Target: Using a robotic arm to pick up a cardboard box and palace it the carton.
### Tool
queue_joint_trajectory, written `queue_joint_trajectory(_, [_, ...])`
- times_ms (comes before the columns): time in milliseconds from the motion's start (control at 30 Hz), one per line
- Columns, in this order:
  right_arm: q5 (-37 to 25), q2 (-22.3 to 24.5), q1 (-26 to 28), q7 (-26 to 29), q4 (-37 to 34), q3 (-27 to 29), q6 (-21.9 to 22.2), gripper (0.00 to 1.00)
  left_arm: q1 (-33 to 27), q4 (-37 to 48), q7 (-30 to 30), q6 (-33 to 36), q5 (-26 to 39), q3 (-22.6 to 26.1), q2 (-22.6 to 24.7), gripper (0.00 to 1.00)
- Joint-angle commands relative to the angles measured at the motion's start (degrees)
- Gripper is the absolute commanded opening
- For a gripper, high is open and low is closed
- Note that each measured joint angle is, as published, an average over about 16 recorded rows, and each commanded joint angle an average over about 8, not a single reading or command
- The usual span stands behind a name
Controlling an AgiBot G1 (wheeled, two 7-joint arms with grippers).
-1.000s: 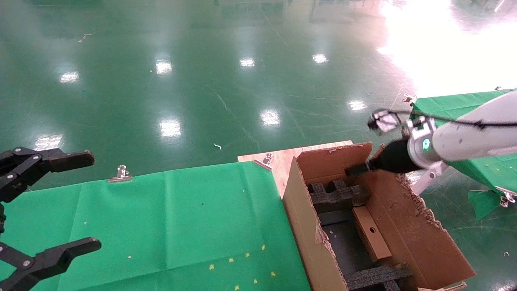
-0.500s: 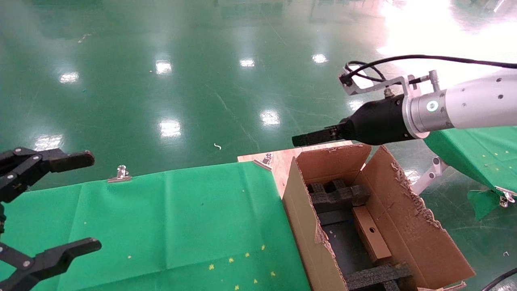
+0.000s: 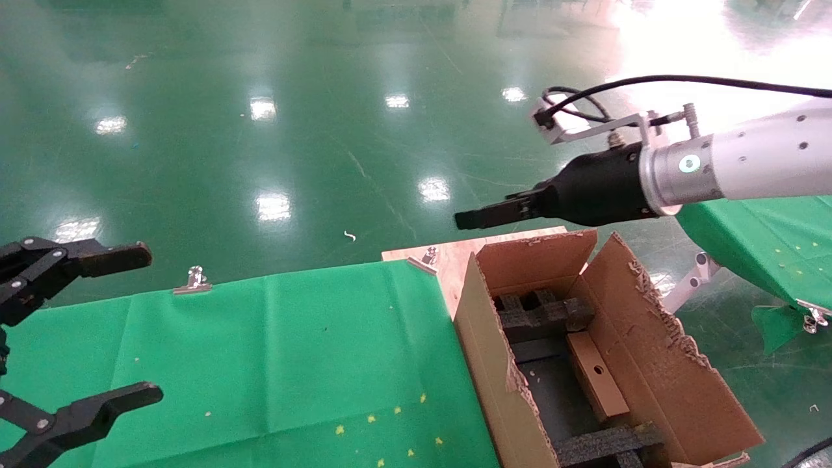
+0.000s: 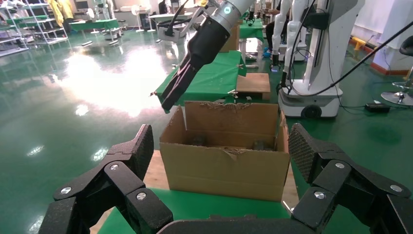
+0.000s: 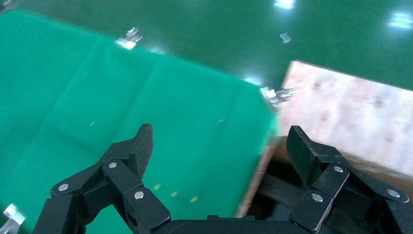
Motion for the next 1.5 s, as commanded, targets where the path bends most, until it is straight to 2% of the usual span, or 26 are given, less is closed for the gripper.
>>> queue_joint_trajectory(33, [0.4, 0.0, -1.7, -1.6, 0.3, 2.6, -1.1, 1.0, 0.0, 0.0, 0.0, 0.0, 0.0, 0.0, 0.0, 1.0])
queue_joint_trajectory(1500, [11.3, -1.8, -48.3, -44.2, 6.6, 71.4, -29.7, 1.0, 0.0, 0.0, 0.0, 0.0, 0.0, 0.0, 0.0, 1.0])
